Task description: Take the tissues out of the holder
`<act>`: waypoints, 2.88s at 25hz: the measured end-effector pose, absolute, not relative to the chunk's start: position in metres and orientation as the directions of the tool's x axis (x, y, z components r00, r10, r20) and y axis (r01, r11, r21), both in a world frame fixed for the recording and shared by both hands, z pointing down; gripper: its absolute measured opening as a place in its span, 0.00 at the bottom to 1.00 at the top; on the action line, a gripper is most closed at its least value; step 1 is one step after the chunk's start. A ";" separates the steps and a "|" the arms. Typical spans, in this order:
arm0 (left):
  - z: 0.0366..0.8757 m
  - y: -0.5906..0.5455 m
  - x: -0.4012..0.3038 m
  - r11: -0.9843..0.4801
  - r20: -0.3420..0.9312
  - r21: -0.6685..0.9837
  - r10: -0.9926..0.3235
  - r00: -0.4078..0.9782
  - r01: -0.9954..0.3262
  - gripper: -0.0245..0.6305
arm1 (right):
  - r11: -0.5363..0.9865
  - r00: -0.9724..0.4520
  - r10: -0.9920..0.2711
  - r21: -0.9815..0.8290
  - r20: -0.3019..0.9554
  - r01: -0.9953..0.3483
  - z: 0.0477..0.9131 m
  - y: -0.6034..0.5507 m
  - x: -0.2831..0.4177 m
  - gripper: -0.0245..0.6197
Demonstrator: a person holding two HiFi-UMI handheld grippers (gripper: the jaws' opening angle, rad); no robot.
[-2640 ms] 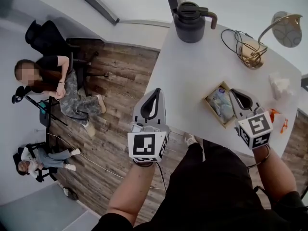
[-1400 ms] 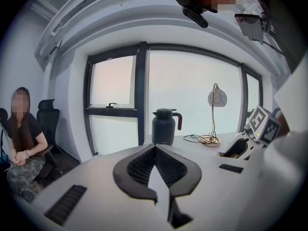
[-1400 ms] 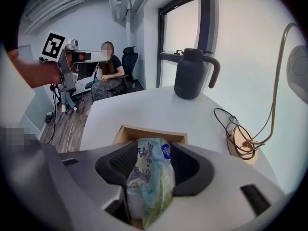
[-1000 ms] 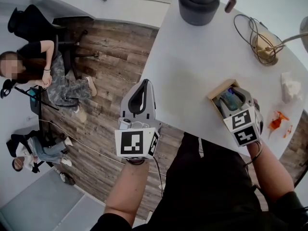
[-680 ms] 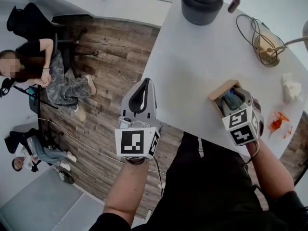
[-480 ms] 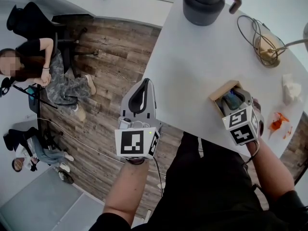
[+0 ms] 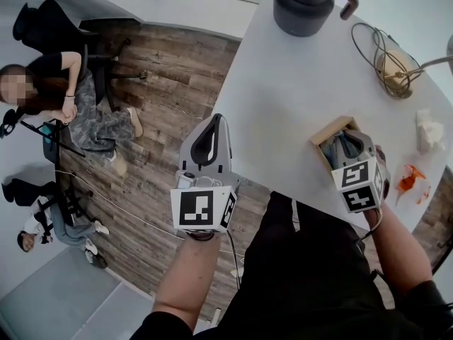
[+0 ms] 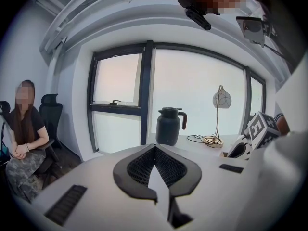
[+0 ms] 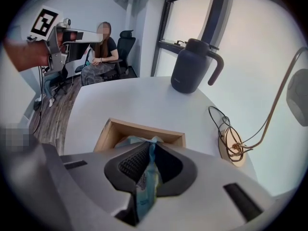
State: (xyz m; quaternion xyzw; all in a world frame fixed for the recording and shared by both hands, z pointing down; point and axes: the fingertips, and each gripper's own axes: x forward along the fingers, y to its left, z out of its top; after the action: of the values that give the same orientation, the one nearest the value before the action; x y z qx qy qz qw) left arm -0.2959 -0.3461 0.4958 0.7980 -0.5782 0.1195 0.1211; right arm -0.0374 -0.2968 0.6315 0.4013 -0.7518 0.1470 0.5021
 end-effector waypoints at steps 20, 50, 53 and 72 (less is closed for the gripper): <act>0.467 -0.324 -0.252 -0.372 0.303 0.009 -0.884 0.357 -0.928 0.04 | 0.566 -0.279 -0.596 0.147 0.753 -0.811 0.584 -0.286 -0.028 0.07; 0.394 -0.299 -0.217 -0.414 0.205 -0.039 -0.894 0.398 -0.909 0.04 | 0.528 -0.330 -0.705 0.154 0.627 -0.835 0.498 -0.273 -0.017 0.05; 0.383 -0.297 -0.217 -0.416 0.187 -0.047 -0.897 0.401 -0.908 0.04 | 0.521 -0.330 -0.722 0.164 0.608 -0.838 0.484 -0.274 -0.017 0.05; 0.322 -0.292 -0.211 -0.425 0.109 -0.065 -0.903 0.416 -0.903 0.04 | 0.452 -0.324 -0.821 0.188 0.469 -0.872 0.395 -0.280 -0.008 0.05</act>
State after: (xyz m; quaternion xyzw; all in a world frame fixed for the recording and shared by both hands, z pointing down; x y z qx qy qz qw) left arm -0.2110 -0.2920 0.3220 0.8416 -0.5364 0.0635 0.0019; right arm -0.0085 -0.2797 0.3945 0.5213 -0.8122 0.0493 0.2573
